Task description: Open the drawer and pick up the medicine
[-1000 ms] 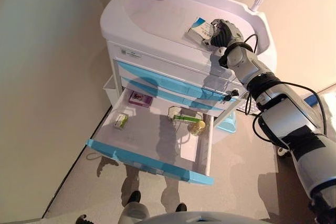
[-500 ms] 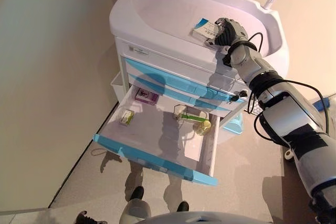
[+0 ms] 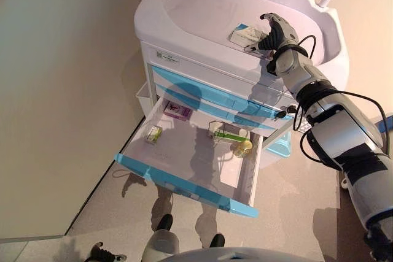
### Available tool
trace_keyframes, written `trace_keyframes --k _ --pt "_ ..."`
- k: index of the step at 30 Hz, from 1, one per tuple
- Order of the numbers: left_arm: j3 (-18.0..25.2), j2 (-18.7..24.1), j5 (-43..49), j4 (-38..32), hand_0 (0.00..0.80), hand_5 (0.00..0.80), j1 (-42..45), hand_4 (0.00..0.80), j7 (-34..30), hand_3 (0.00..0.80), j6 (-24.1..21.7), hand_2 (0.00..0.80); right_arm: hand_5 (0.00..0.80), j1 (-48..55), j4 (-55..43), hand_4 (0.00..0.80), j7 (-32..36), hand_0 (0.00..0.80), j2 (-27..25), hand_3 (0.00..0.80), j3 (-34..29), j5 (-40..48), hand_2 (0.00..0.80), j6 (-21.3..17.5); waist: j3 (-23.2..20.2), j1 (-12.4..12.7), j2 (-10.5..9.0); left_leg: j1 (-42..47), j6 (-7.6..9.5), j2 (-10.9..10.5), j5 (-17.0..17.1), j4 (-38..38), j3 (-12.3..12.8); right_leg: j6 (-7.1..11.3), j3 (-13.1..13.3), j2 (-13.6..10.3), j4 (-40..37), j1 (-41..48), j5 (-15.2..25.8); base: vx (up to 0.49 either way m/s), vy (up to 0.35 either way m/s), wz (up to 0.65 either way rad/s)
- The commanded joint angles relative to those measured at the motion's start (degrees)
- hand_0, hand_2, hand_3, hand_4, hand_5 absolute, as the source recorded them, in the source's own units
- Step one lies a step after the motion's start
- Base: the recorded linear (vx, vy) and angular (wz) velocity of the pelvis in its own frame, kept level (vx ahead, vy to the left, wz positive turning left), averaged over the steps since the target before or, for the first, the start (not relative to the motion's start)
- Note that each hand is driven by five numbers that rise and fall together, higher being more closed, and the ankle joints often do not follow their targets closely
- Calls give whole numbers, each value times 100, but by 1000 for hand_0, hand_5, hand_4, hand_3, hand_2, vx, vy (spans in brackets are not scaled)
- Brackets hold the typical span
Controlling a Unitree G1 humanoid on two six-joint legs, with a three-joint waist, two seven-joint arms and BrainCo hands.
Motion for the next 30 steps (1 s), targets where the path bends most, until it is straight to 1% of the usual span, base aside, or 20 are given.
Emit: trace_keyframes --k 1,8,12,13,14,15,16,20,27,30 --pt "-106 109 -172 236 0 0 -218 0 35 0 -38 0 0 -378 243 0 -26 0 -81 0 123 30 0 -83 -54 -6 -42 81 297 -355 76 -233 -62 405 20 -102 152 80 46 0 0 0" --pt "-19 89 -193 263 0 0 -204 0 29 0 -16 0 0 -120 -183 0 -148 0 -220 0 -179 392 0 -148 -72 -102 -13 118 291 -318 81 -267 -1 398 78 -85 142 84 48 0 0 0" --pt "52 75 -182 283 0 0 -200 0 -9 0 5 0 0 140 -455 0 -182 0 -481 0 -402 628 0 -165 -82 -230 36 157 280 -286 102 -327 60 391 119 -80 146 82 49 -10 -3 -3" --pt "49 77 -182 283 0 0 -200 0 -10 0 5 0 0 146 -461 0 -181 0 -484 0 -405 628 0 -163 -82 -226 35 160 280 -286 103 -330 60 391 119 -80 146 83 48 -20 -10 -11" --pt "62 71 -191 281 0 0 -211 0 -30 0 5 0 0 242 -574 0 -212 0 -610 0 -502 720 0 -181 -84 -282 66 168 276 -273 106 -340 83 389 125 -85 152 81 52 -14 -11 -8" --pt "62 71 -191 281 0 0 -211 0 -30 0 5 0 0 243 -575 0 -212 0 -611 0 -502 720 0 -181 -84 -281 66 168 276 -273 106 -340 83 389 125 -85 152 81 52 -23 -12 -5" --pt "90 67 -204 275 0 0 -230 0 -39 0 5 0 0 368 -739 0 -248 0 -746 0 -632 833 0 -208 -101 -349 108 177 274 -264 107 -349 109 389 131 -91 156 77 52 -12 0 -3" --pt "140 50 -199 236 0 0 -235 0 -58 0 12 0 0 702 -1280 0 -334 0 -1076 0 -903 986 0 -242 -149 -491 211 223 262 -256 99 -363 169 394 153 -108 165 90 48 -6 3 -8" --pt "253 5 -185 190 0 0 -225 0 -83 0 35 0 0 1370 -2025 0 -485 0 -1519 0 -1506 1253 0 -344 -252 -661 333 334 255 -227 62 -385 270 390 203 -113 149 172 33 8 -3 -10" --pt "295 -21 -170 173 0 0 -200 0 -88 0 52 0 0 1723 -2248 0 -545 0 -1628 0 -1805 1351 0 -381 -292 -723 383 374 252 -214 48 -389 295 390 231 -116 157 191 25 7 -4 -8"
